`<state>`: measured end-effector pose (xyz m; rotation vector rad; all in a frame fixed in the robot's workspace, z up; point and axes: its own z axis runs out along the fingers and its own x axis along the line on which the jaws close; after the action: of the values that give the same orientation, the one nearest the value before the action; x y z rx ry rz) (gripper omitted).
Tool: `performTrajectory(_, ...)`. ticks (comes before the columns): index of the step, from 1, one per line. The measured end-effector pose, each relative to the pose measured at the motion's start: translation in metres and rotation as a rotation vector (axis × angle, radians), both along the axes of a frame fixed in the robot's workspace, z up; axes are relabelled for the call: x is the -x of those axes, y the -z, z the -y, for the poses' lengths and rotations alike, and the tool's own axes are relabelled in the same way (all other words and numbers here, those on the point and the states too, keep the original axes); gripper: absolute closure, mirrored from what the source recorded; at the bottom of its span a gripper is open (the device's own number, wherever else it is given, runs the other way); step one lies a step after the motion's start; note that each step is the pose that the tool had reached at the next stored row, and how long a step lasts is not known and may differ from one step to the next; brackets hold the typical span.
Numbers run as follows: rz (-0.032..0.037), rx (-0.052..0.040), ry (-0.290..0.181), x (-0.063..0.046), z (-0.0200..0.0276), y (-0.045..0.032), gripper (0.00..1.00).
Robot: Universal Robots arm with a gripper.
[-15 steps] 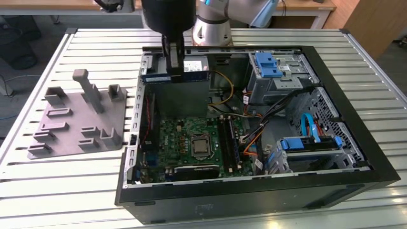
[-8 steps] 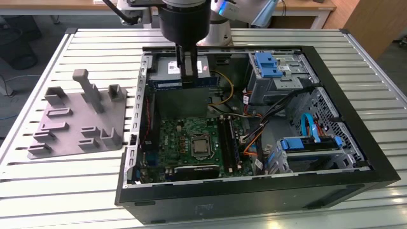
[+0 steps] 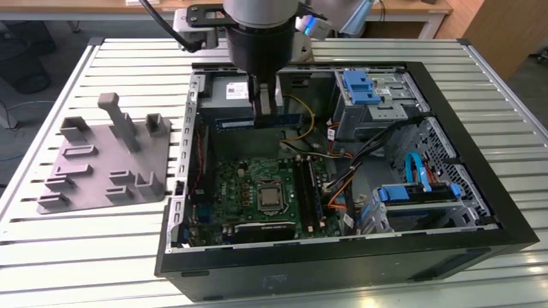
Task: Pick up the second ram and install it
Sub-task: 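Pick up the second ram and move it above second insertion slot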
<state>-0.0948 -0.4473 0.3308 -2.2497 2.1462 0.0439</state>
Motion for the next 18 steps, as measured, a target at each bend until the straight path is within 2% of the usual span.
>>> performTrajectory(18,0.0007,-0.0005,0.000,-0.018,0.0300,0.0325,0.86)
